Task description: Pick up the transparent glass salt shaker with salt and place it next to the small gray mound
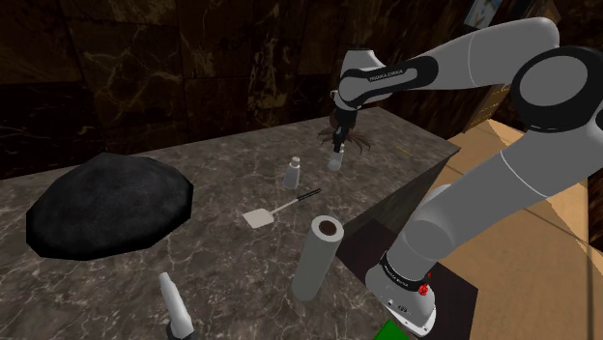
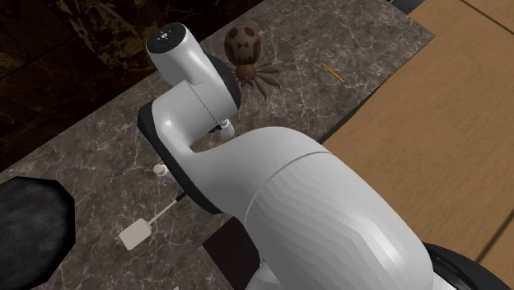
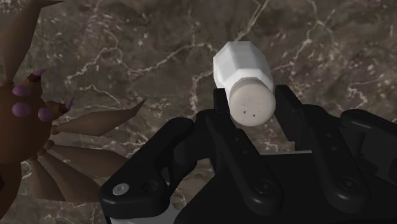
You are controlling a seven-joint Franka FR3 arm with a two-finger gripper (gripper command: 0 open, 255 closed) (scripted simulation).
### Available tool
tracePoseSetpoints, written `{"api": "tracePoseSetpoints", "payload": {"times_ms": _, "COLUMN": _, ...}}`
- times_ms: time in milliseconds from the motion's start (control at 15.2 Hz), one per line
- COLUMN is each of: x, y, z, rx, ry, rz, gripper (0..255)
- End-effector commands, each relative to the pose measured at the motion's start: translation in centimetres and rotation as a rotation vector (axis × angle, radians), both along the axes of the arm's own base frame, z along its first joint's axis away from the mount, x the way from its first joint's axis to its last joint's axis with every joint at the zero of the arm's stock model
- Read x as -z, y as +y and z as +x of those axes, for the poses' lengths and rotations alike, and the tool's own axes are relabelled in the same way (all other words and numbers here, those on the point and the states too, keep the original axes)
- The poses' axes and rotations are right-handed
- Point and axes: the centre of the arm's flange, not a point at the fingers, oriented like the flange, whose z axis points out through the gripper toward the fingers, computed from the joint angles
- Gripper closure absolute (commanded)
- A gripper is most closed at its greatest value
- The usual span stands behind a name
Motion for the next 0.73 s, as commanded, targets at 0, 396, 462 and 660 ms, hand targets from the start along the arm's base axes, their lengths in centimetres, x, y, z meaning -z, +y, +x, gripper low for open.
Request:
{"api": "tracePoseSetpoints", "payload": {"times_ms": 0, "x": 0.0, "y": 0.0, "z": 0.0, "rx": 0.0, "ry": 0.001, "rz": 0.0, "gripper": 255}}
{"api": "tracePoseSetpoints", "payload": {"times_ms": 396, "x": 0.0, "y": 0.0, "z": 0.0, "rx": 0.0, "ry": 0.001, "rz": 0.0, "gripper": 255}}
{"api": "tracePoseSetpoints", "payload": {"times_ms": 462, "x": -0.5, "y": 0.0, "z": 0.0, "rx": 0.0, "ry": 0.001, "rz": 0.0, "gripper": 255}}
{"api": "tracePoseSetpoints", "payload": {"times_ms": 660, "x": -2.1, "y": 0.0, "z": 0.0, "rx": 0.0, "ry": 0.001, "rz": 0.0, "gripper": 255}}
